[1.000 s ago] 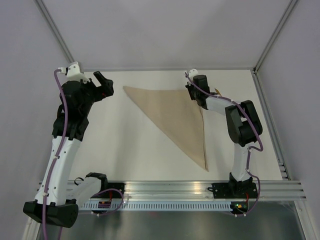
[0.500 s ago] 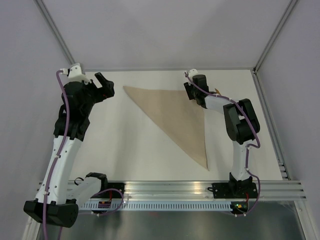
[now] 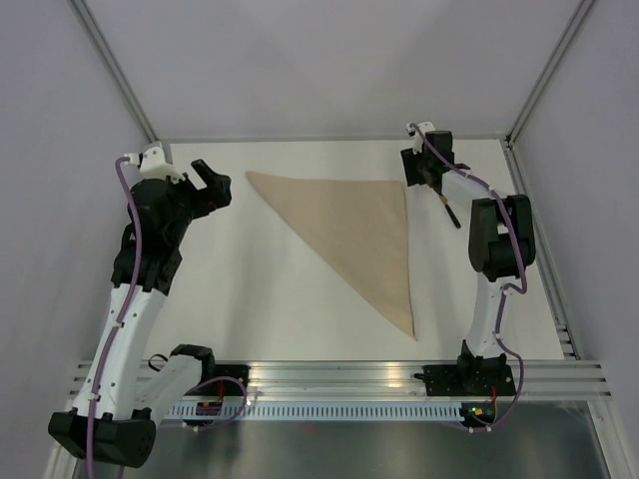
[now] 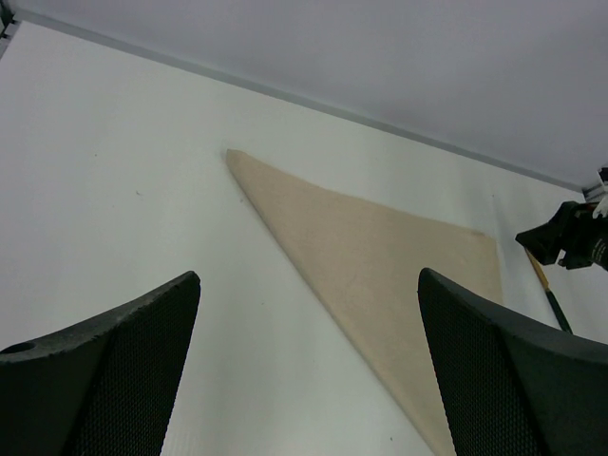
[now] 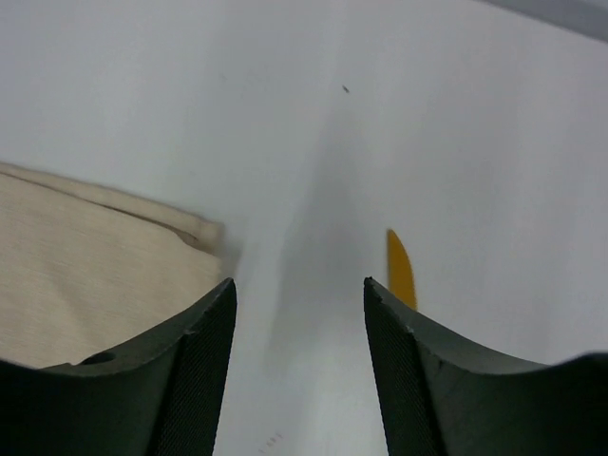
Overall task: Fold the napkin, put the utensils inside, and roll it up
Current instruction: Grab a utensil with the right arm
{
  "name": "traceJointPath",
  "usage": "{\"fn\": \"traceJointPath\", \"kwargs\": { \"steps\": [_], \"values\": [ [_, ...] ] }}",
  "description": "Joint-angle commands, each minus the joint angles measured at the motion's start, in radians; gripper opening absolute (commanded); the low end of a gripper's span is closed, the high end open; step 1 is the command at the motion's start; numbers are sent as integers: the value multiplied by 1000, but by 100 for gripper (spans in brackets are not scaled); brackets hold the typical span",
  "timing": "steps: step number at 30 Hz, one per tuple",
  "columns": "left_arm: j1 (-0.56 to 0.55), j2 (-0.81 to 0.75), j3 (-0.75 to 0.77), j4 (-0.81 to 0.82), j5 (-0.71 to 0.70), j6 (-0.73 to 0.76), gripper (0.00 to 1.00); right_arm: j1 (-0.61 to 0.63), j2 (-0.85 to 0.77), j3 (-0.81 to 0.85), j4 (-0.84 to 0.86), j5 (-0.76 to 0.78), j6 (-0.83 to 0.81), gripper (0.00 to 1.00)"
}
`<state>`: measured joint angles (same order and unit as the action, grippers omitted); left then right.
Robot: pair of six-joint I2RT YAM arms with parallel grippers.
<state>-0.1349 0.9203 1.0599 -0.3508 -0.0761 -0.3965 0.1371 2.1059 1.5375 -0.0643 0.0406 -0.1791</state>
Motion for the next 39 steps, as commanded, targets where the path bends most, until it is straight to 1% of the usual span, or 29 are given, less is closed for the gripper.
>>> {"fn": "traceJointPath", "kwargs": {
  "steps": [1, 2, 6, 8, 13, 20, 25, 34, 39],
  "values": [
    [3, -44, -24, 58, 36, -50, 100, -122, -53, -16, -166, -132, -28, 61],
    [3, -50, -31, 64, 39, -54, 100, -181, -57, -26, -183, -171, -40, 59],
    [3, -66, -63, 84, 55, -62, 100, -278, -66, -66, -229, -248, -100, 58],
    [3, -64, -78, 90, 59, -67, 100, -300, -70, -86, -241, -269, -126, 57],
    [4, -61, -98, 101, 72, -71, 100, -303, -84, -122, -246, -300, -141, 57],
    [4, -61, -98, 102, 70, -65, 100, -317, -92, -123, -226, -297, -80, 57],
    [3, -51, -94, 107, 71, -65, 100, -321, -96, -138, -216, -288, -73, 58],
    [3, -37, -92, 118, 99, -74, 100, -321, -161, -155, -230, -344, -37, 56],
    [3, -35, -90, 121, 104, -76, 100, -314, -153, -149, -247, -355, -29, 54]
  ]
}}
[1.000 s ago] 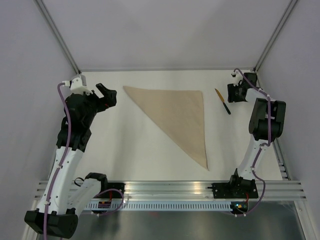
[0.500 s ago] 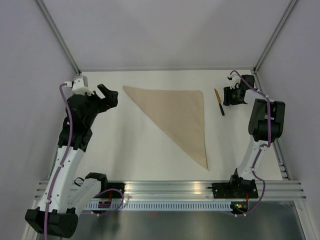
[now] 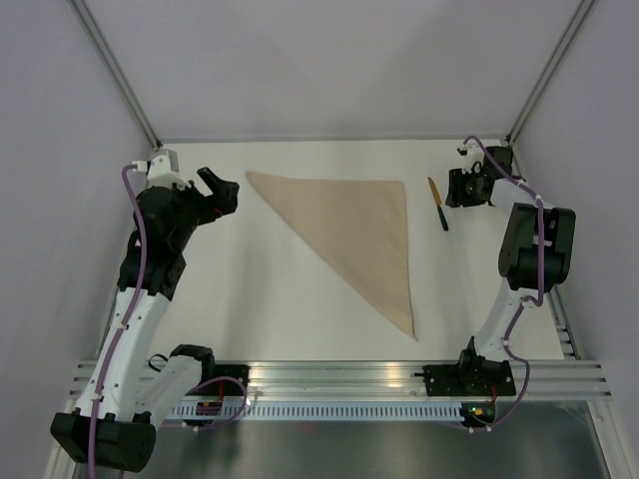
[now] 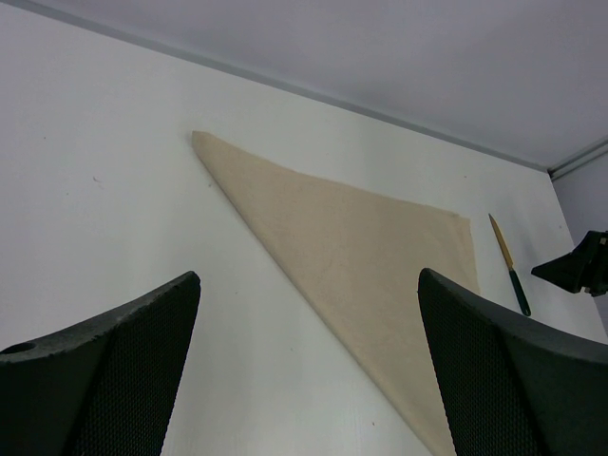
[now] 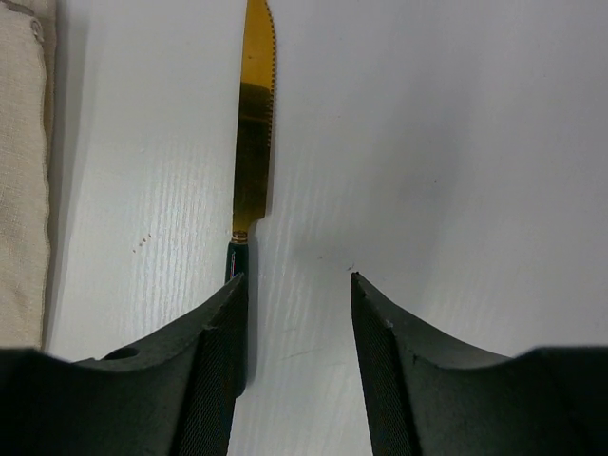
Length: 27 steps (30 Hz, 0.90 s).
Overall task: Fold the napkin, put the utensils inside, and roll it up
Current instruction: Grab a utensil with the right arm
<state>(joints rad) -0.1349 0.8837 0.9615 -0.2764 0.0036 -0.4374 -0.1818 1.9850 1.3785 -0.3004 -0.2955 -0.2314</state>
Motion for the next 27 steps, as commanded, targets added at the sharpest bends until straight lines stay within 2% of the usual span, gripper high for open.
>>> {"fn": "traceJointPath", "kwargs": {
  "steps": [1, 12, 20, 26, 27],
  "values": [
    [4, -2, 9, 45, 24, -35, 100, 16, -28, 5, -11, -13, 21, 53],
    [3, -6, 11, 36, 19, -31, 100, 93, 37, 4, 10, 62, 32, 51],
    [3, -9, 14, 25, 18, -23, 100, 105, 86, 2, 15, 131, 26, 48],
    [4, -11, 13, 23, 19, -24, 100, 105, 87, -13, 0, 145, 12, 31],
    [4, -12, 14, 22, 19, -23, 100, 104, 87, -13, -11, 145, 7, 30]
  ]
}}
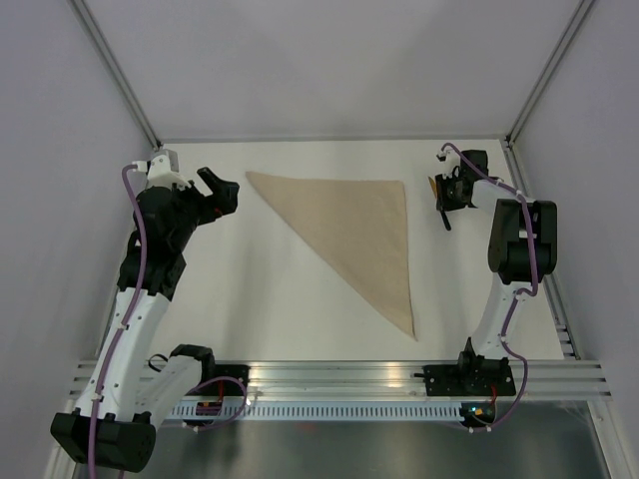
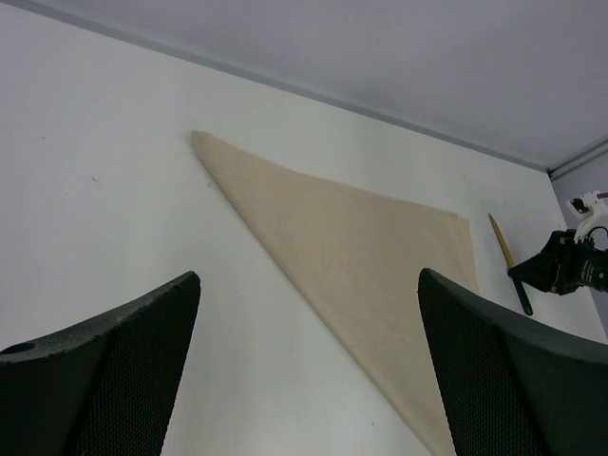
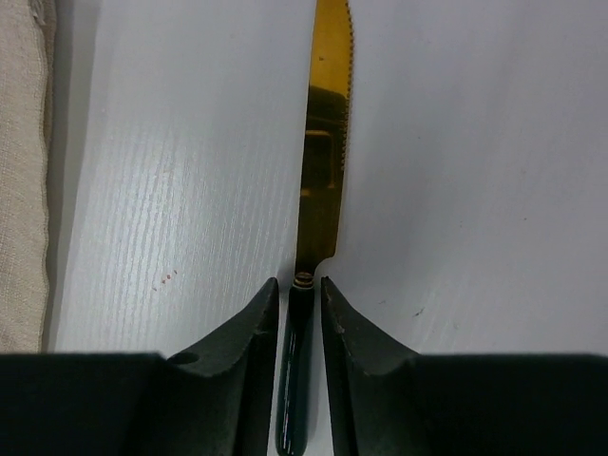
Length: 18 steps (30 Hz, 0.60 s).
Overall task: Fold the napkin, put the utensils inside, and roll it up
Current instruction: Grab a utensil with the right arm
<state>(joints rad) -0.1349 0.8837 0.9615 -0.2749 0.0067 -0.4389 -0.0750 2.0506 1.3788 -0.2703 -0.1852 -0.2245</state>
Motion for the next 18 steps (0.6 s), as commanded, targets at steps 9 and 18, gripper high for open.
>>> {"fn": "traceJointPath", "kwargs": {
  "steps": [9, 18],
  "values": [
    [4, -20, 19, 13, 24, -32, 100, -2, 40, -9, -96, 35, -32, 7],
    [4, -25, 39, -6, 21, -29, 100, -3, -49, 5, -148, -16, 3, 0]
  ]
}}
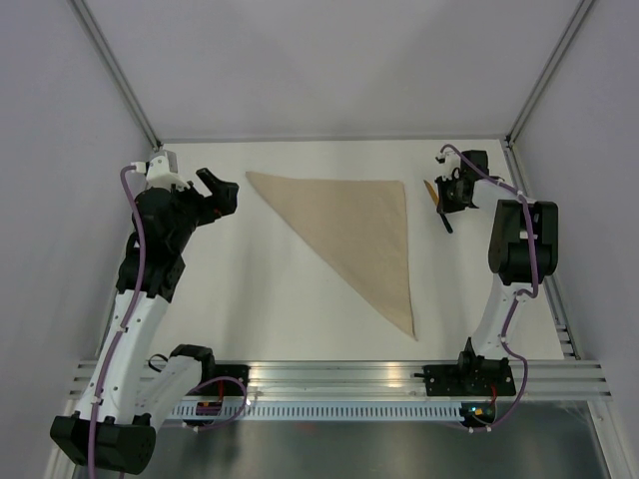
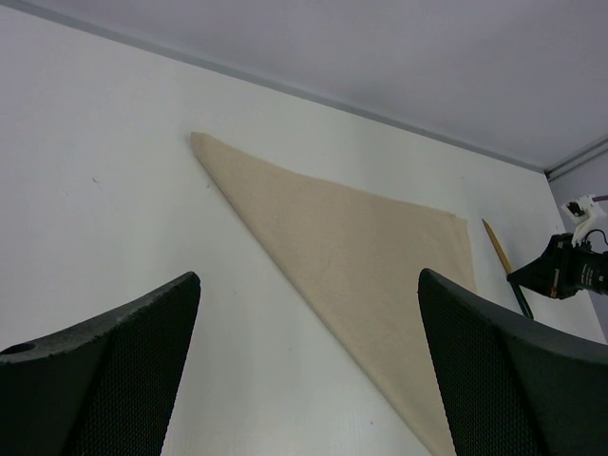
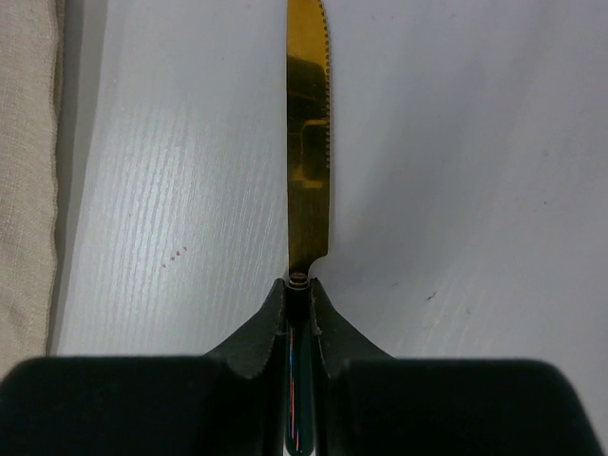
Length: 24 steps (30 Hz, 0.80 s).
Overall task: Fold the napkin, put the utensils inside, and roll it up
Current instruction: Grab a utensil with the right arm
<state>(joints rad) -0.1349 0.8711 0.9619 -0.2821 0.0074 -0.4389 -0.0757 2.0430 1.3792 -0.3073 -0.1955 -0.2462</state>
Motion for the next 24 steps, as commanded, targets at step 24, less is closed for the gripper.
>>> {"fn": "traceJointPath", "kwargs": {
  "steps": [24],
  "values": [
    [3, 8, 61, -9, 25, -23, 100, 279, -302, -8, -181, -45, 178, 0]
  ]
}}
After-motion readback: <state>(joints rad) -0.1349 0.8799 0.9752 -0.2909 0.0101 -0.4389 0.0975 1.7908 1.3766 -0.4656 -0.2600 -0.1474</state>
